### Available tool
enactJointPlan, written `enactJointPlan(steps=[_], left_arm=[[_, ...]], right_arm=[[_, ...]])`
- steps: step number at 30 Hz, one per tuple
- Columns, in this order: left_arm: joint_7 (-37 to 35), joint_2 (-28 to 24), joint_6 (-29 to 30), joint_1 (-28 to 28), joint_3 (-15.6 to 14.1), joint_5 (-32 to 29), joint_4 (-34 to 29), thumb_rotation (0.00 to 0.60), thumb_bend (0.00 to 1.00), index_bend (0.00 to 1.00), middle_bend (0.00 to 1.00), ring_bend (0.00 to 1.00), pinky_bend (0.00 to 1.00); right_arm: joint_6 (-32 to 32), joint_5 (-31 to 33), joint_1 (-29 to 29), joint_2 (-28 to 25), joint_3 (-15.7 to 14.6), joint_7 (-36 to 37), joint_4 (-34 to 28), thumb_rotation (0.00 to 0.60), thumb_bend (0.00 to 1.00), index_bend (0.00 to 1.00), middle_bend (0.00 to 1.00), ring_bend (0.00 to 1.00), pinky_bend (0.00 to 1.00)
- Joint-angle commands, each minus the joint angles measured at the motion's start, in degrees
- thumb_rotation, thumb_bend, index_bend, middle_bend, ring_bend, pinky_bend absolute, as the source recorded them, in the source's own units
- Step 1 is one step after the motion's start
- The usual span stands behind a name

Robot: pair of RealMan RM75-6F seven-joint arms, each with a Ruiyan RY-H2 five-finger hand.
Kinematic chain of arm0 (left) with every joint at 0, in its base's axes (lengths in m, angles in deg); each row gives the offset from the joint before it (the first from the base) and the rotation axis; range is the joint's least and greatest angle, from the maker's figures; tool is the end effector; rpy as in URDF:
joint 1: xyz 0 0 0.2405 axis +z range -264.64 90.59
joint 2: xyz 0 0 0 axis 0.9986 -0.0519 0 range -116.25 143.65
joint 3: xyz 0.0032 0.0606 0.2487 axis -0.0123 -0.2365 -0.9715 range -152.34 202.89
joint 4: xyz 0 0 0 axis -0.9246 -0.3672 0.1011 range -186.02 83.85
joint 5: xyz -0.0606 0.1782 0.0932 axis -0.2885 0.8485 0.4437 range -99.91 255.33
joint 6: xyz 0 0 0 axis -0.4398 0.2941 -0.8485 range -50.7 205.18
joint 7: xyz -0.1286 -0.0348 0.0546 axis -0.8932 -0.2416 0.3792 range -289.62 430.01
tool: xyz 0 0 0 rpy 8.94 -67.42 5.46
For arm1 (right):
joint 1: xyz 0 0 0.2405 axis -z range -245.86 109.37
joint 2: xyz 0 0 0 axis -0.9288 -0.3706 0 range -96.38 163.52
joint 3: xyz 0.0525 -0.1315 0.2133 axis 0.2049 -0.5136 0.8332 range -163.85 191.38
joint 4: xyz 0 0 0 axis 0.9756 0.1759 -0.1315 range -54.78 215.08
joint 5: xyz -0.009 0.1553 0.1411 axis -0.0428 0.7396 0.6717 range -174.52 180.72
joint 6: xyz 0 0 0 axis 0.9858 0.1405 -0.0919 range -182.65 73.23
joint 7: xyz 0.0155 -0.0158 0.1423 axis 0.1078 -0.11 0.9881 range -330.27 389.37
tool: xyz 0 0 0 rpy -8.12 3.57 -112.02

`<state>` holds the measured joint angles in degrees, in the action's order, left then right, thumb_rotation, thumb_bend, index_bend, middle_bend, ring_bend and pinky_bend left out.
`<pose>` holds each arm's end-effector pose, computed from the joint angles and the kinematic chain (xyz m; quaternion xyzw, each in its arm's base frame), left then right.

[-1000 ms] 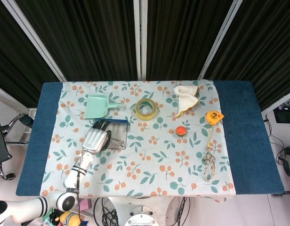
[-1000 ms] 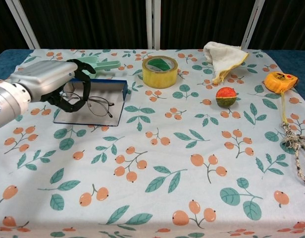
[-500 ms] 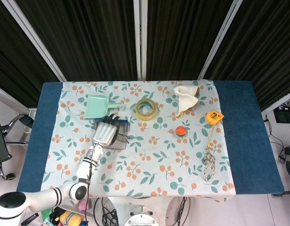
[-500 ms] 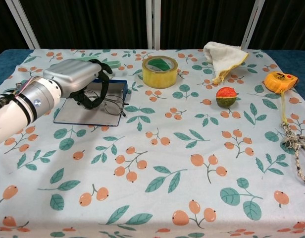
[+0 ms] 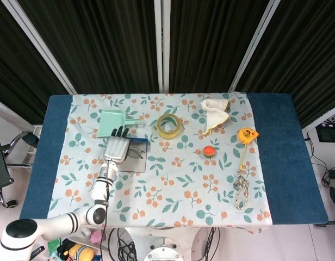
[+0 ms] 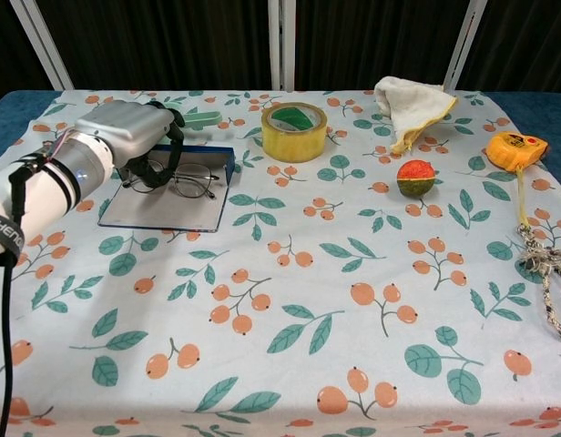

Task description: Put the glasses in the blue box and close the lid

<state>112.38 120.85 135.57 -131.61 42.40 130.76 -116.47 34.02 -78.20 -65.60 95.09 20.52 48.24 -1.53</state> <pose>-0.1478 0.3718 -0.0713 -0.7193 -0.3291 -0.2868 0.5405 -0.3688 -0.1489 0.2209 0.4914 -0.4135 0.4156 0.6441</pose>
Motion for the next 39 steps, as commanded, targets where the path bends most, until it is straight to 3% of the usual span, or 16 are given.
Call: enactJointPlan(steps=[1, 10, 13, 19, 27, 30, 32, 34, 39], left_arm=[[0.78, 0.51, 1.00, -0.57, 1.00, -1.61, 0.43, 0.600, 0.43, 0.59, 0.10, 0.05, 0.15], [1.00, 0.83, 1.33, -1.25, 1.28, -3.73, 1.20, 0.600, 0.43, 0.58, 0.10, 0.05, 0.15], [0.55, 0.79, 1.09, -1.22, 0.87, -3.90, 1.20, 0.600, 0.43, 0.51, 0.10, 0.05, 0.15], [-0.88, 0.41, 1.78, -1.30, 0.36, -2.67, 0.71, 0.600, 0.43, 0.21, 0.09, 0.05, 0.15], [-2.34, -2.20, 5.67, 0.19, -0.57, 0.13, -4.71, 0.600, 0.42, 0.12, 0.09, 0.05, 0.15], [-3.63, -5.38, 9.12, 2.93, -2.47, 2.77, -11.18, 0.555, 0.36, 0.12, 0.09, 0.05, 0.15], [-4.63, -7.61, 11.94, 5.23, -4.67, 5.50, -15.34, 0.483, 0.25, 0.13, 0.09, 0.05, 0.15], [-5.24, -9.59, 13.36, 7.07, -7.12, 7.68, -18.21, 0.458, 0.18, 0.16, 0.09, 0.05, 0.15], [-8.63, -15.79, 8.87, 9.47, -12.33, 9.08, -23.89, 0.454, 0.14, 0.24, 0.09, 0.05, 0.15]], right_arm=[[-0.01, 0.04, 0.05, -0.05, -0.01, 0.06, 0.09, 0.600, 0.27, 0.00, 0.00, 0.00, 0.00], [-0.10, -0.31, -0.05, -0.10, -0.10, -0.22, -0.14, 0.600, 0.27, 0.00, 0.00, 0.00, 0.00], [-0.14, -0.31, -0.08, -0.11, -0.10, -0.39, -0.23, 0.600, 0.27, 0.00, 0.00, 0.00, 0.00], [-0.32, -0.62, -0.28, -0.75, -0.09, -0.67, -0.56, 0.600, 0.28, 0.00, 0.00, 0.00, 0.00], [0.06, -1.28, -0.51, -0.64, -0.08, -0.49, -0.81, 0.600, 0.28, 0.00, 0.00, 0.00, 0.00], [-0.20, -1.11, -0.61, -0.42, -0.07, -0.40, -0.48, 0.600, 0.28, 0.00, 0.00, 0.00, 0.00], [-0.42, -0.87, -0.69, -0.27, -0.02, -0.54, -0.19, 0.600, 0.28, 0.00, 0.00, 0.00, 0.00], [-0.50, -0.74, -0.78, -0.13, 0.06, -0.70, -0.05, 0.600, 0.28, 0.00, 0.00, 0.00, 0.00], [-0.25, -0.92, -0.83, -0.01, 0.10, -0.90, 0.01, 0.600, 0.28, 0.00, 0.00, 0.00, 0.00]])
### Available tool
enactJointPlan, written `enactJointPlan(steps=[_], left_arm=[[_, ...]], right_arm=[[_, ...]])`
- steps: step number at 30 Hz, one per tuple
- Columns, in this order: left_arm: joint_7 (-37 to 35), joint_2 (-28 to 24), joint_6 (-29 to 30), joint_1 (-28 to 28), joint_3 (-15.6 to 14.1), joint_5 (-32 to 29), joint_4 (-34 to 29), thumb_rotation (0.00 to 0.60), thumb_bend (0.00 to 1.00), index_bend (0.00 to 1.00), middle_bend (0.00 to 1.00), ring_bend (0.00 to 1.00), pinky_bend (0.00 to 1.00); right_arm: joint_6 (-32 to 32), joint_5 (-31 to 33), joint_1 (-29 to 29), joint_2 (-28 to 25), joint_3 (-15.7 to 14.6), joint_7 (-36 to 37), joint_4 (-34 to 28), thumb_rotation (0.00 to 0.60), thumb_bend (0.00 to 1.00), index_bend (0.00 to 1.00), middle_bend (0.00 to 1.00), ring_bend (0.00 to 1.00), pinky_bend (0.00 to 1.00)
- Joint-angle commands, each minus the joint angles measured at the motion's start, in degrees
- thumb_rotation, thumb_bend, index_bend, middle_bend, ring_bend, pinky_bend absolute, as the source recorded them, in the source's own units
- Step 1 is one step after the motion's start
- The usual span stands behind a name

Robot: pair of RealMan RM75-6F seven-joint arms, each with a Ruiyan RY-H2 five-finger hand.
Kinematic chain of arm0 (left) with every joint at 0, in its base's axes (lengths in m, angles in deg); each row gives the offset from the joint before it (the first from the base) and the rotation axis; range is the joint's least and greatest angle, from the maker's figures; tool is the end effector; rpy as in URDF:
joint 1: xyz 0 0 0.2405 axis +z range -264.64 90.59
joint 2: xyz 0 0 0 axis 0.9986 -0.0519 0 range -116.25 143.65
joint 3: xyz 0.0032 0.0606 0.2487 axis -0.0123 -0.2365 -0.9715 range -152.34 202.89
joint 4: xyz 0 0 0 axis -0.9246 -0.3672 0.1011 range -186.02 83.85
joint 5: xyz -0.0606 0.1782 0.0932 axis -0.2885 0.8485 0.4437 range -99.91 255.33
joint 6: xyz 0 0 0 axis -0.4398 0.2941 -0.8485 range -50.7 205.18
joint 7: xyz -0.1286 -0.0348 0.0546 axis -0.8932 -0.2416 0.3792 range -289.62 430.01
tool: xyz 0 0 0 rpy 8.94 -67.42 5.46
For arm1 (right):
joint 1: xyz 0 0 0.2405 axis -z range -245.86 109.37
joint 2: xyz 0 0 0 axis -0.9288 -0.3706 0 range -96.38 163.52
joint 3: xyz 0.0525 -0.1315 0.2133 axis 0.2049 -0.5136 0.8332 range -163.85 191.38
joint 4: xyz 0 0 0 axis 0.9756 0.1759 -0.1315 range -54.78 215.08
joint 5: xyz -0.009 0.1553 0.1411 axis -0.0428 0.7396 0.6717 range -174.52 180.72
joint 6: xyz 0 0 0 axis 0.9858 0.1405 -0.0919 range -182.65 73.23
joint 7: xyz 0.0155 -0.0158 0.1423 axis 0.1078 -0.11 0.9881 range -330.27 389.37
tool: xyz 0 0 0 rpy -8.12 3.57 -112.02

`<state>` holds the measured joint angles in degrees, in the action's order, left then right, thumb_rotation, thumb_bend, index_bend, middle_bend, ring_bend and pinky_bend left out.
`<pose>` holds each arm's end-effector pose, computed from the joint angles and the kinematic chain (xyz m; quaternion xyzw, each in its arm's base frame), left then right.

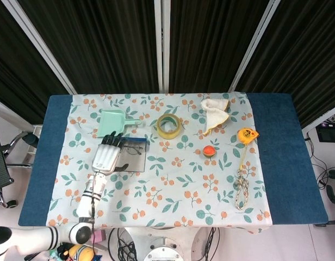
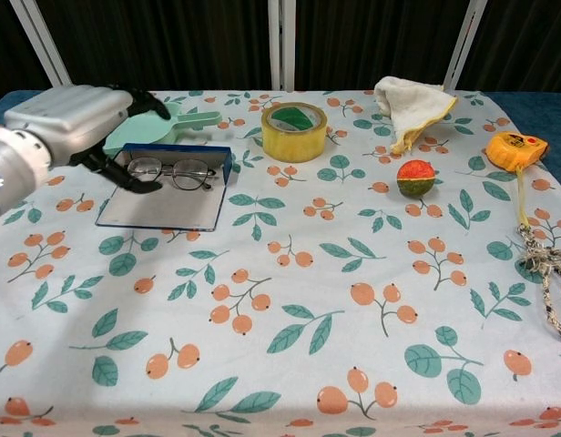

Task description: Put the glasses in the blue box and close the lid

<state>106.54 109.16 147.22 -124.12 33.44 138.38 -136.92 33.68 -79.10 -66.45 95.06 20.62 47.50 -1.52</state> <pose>-0.1607 0.3131 -0.0253 -0.7108 -0.3340 -0.3443 0.5145 -0.3652 -0.1552 0.2194 0.5033 -0.4064 0.4166 0.6387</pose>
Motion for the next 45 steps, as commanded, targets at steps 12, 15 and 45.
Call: enactJointPlan(steps=[12, 15, 45], left_arm=[[-7.94, -3.90, -9.51, 0.87, -3.54, 1.73, 2.27, 0.600, 0.13, 0.24, 0.06, 0.05, 0.15], [-8.68, -2.96, -10.32, 0.65, -3.23, 1.50, 3.81, 0.600, 0.13, 0.24, 0.06, 0.05, 0.15], [-15.08, 0.96, -14.22, -1.37, -0.55, 1.76, 11.38, 0.600, 0.32, 0.39, 0.01, 0.05, 0.15]], right_arm=[[1.66, 0.90, 0.86, -1.33, 0.70, -1.33, -0.77, 0.600, 0.28, 0.00, 0.00, 0.00, 0.00], [1.65, 1.06, 0.94, -1.51, 0.72, -1.66, -0.97, 0.600, 0.28, 0.00, 0.00, 0.00, 0.00], [0.64, 0.75, 0.50, -0.86, 0.43, -1.65, -0.22, 0.600, 0.27, 0.00, 0.00, 0.00, 0.00]])
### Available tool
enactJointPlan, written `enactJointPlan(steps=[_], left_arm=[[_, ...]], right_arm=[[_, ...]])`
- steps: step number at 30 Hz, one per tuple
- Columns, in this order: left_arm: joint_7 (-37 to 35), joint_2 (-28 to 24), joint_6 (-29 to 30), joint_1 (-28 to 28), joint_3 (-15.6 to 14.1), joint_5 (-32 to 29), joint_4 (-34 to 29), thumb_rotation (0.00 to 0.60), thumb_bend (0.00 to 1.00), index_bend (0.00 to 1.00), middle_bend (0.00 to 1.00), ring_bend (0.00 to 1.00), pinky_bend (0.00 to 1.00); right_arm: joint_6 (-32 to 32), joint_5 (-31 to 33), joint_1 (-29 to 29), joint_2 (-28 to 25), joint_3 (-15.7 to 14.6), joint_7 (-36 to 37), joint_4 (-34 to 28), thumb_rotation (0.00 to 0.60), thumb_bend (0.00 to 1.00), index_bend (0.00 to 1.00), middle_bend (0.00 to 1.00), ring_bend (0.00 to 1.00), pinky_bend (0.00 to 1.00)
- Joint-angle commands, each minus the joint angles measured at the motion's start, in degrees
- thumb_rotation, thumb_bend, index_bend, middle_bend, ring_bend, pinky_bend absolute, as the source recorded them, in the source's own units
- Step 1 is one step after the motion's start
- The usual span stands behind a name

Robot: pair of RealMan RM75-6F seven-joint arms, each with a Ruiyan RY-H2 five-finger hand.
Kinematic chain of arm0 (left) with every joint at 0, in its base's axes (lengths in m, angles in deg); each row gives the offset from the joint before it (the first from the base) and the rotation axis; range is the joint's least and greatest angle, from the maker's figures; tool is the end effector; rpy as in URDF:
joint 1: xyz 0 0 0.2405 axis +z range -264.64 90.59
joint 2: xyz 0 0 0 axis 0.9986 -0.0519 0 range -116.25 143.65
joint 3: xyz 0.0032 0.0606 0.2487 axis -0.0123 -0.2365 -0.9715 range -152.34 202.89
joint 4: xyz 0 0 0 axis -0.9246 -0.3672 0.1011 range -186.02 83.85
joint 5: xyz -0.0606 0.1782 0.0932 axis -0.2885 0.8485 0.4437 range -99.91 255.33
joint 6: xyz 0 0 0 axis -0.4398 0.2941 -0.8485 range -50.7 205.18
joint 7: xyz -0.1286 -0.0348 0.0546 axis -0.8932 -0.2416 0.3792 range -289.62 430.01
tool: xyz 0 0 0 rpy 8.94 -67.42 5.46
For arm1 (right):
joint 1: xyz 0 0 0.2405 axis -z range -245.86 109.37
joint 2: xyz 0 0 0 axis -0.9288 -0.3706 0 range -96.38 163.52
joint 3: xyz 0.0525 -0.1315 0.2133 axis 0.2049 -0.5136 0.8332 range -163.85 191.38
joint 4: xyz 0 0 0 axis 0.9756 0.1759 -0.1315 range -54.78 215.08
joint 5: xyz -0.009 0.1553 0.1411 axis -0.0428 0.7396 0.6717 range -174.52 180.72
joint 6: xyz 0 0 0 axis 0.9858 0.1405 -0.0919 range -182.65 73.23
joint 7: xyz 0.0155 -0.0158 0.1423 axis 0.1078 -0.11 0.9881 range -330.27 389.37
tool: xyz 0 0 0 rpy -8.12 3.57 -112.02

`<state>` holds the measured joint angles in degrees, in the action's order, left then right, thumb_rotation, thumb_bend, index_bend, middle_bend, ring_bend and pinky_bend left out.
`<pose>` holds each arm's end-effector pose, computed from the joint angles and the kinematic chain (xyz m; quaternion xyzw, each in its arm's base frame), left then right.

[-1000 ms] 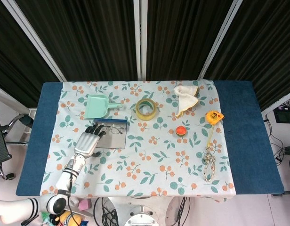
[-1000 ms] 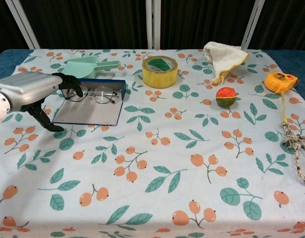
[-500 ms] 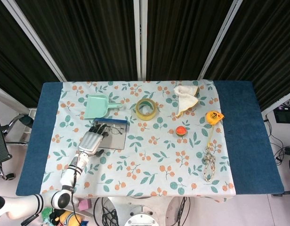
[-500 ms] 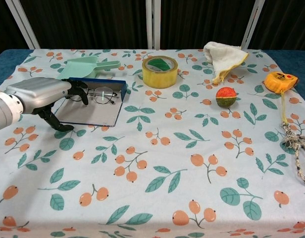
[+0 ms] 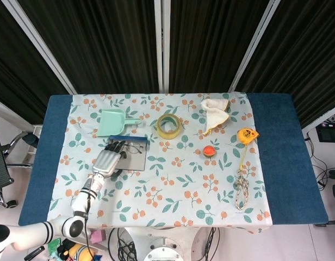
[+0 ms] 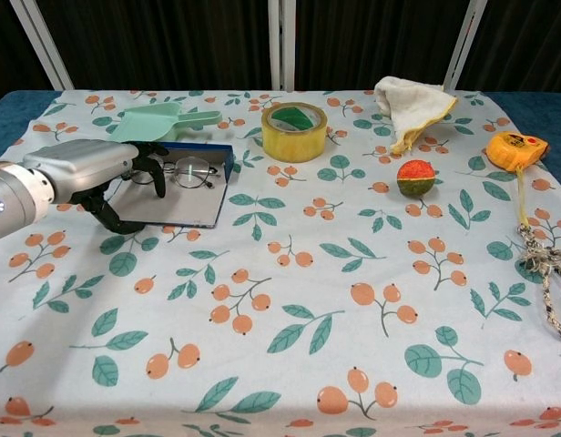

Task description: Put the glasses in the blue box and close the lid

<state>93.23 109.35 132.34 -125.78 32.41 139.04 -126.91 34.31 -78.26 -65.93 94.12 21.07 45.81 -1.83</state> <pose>-0.1920 0.3289 -0.0505 -0.7429 -0.3944 -0.3077 0.4449 -0.3661 -0.1529 0.2281 0.5020 -0.3928 0.4056 0.6551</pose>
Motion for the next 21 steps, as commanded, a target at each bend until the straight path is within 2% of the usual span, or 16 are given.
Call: enactJointPlan(steps=[1, 9, 16, 21], left_arm=[[-2.39, 1.12, 0.93, 0.30, 0.66, 1.48, 2.02, 0.598, 0.34, 0.40, 0.01, 0.05, 0.15], [-5.81, 4.44, 4.36, -0.07, 1.95, 5.59, 7.90, 0.579, 0.41, 0.41, 0.02, 0.05, 0.15], [-7.40, 7.84, 3.84, -1.76, 3.48, 6.65, 13.92, 0.600, 0.42, 0.42, 0.02, 0.05, 0.15], [-9.32, 7.78, 4.62, -1.37, 2.53, 8.94, 13.70, 0.600, 0.42, 0.52, 0.02, 0.05, 0.15]], right_arm=[[0.03, -0.18, -0.05, 0.14, -0.06, 0.08, 0.17, 0.600, 0.27, 0.00, 0.00, 0.00, 0.00], [0.45, -0.25, 0.02, 0.09, 0.06, -0.09, 0.00, 0.600, 0.26, 0.00, 0.00, 0.00, 0.00], [0.32, -0.03, 0.00, -0.08, 0.11, -0.38, -0.50, 0.600, 0.26, 0.00, 0.00, 0.00, 0.00], [-0.02, 0.43, -0.04, -0.07, 0.25, -0.28, -0.46, 0.600, 0.26, 0.00, 0.00, 0.00, 0.00]])
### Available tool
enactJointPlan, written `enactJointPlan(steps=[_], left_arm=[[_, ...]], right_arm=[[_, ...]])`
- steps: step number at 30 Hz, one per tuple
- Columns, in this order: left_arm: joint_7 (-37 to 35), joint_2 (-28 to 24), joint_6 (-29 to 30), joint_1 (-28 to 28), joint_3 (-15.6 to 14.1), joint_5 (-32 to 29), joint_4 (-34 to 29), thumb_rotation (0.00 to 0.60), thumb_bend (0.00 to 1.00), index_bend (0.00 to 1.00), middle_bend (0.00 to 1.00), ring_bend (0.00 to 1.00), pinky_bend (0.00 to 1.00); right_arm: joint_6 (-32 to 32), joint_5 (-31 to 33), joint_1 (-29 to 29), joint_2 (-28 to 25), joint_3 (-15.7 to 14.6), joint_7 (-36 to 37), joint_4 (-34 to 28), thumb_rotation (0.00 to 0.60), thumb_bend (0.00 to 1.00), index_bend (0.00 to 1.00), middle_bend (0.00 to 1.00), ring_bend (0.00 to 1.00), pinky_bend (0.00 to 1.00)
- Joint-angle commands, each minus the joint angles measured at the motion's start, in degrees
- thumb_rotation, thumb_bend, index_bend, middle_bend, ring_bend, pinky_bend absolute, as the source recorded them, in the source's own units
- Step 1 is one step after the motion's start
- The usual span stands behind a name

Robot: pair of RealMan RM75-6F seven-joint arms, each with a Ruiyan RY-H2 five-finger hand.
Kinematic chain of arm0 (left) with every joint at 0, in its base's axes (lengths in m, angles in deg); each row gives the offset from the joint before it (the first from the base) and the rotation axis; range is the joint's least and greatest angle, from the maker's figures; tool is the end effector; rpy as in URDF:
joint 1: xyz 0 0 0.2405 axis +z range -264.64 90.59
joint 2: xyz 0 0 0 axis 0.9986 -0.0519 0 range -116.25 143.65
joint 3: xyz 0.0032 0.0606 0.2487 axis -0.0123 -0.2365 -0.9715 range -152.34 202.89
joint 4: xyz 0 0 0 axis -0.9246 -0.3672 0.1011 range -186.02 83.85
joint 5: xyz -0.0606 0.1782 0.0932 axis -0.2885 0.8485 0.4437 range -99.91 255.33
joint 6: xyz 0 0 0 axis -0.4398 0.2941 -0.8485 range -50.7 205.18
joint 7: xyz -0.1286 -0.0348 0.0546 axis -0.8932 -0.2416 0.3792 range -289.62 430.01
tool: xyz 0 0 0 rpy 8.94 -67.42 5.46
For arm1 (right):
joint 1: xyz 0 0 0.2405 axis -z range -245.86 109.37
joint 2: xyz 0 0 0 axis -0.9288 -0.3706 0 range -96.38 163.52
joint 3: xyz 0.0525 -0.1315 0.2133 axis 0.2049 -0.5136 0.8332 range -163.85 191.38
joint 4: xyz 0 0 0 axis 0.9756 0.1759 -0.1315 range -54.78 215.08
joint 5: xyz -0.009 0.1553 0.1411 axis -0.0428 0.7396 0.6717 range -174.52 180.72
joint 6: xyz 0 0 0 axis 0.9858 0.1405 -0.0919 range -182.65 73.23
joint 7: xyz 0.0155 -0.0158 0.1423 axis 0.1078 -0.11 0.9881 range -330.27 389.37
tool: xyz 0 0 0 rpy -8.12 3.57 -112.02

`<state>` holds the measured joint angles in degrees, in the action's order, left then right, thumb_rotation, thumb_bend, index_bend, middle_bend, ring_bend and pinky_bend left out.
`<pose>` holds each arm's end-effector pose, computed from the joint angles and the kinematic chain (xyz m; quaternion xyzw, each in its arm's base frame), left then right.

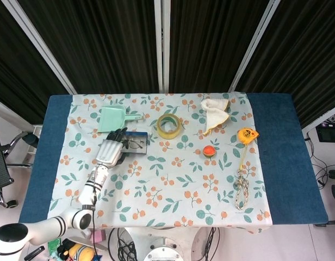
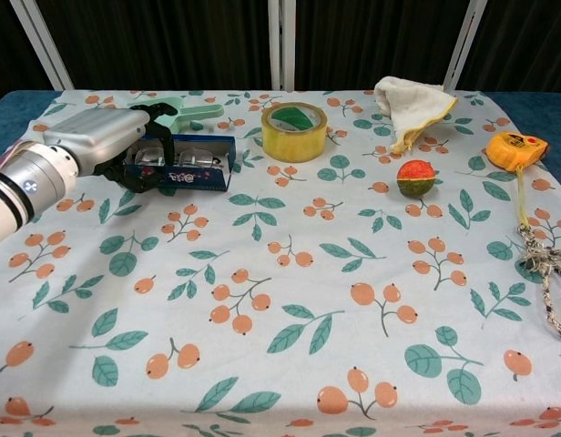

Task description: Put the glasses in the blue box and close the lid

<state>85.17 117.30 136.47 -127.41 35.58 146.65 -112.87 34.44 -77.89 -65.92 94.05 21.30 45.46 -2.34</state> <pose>-0.1810 0.3569 -0.0593 -0.7125 -0.3588 -0.3744 0.4728 -0.3650 -0.1535 0.2287 0.4985 -0.3922 0.4069 0.6573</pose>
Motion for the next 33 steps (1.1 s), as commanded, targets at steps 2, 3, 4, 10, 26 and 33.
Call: enactJointPlan(steps=[2, 3, 4, 10, 26, 33], left_arm=[[-2.99, -0.72, 1.07, 0.69, -1.86, 3.44, -0.48, 0.600, 0.42, 0.59, 0.02, 0.05, 0.15], [-3.84, -0.92, 1.49, 1.00, -2.37, 4.28, -0.51, 0.600, 0.42, 0.60, 0.02, 0.05, 0.15], [-4.76, -1.15, 2.16, 1.48, -2.95, 5.22, -0.58, 0.600, 0.42, 0.63, 0.02, 0.05, 0.15], [-6.48, -4.44, 8.31, 5.77, -5.40, 8.55, -5.83, 0.600, 0.42, 0.70, 0.02, 0.05, 0.15], [-4.78, -17.91, 16.19, 16.02, -13.39, 14.66, -20.90, 0.600, 0.42, 0.73, 0.05, 0.05, 0.15], [-1.21, -15.08, 12.00, 13.57, -9.64, 12.19, -18.94, 0.600, 0.42, 0.73, 0.06, 0.05, 0.15]], right_arm=[[-0.39, 0.02, -0.17, 0.02, -0.01, 0.20, 0.07, 0.600, 0.26, 0.00, 0.00, 0.00, 0.00], [-0.44, -0.07, -0.21, 0.03, -0.04, 0.23, 0.05, 0.600, 0.26, 0.00, 0.00, 0.00, 0.00], [-0.46, -0.20, -0.25, 0.06, -0.10, 0.22, 0.02, 0.600, 0.25, 0.00, 0.00, 0.00, 0.00], [-0.13, -0.62, -0.18, 0.10, -0.26, 0.13, -0.23, 0.600, 0.26, 0.00, 0.00, 0.00, 0.00], [0.10, -3.55, -0.81, 0.46, -1.45, -0.17, 0.05, 0.600, 0.23, 0.00, 0.00, 0.00, 0.00], [0.07, -2.99, -0.88, 0.39, -1.24, -0.31, -0.17, 0.600, 0.23, 0.00, 0.00, 0.00, 0.00]])
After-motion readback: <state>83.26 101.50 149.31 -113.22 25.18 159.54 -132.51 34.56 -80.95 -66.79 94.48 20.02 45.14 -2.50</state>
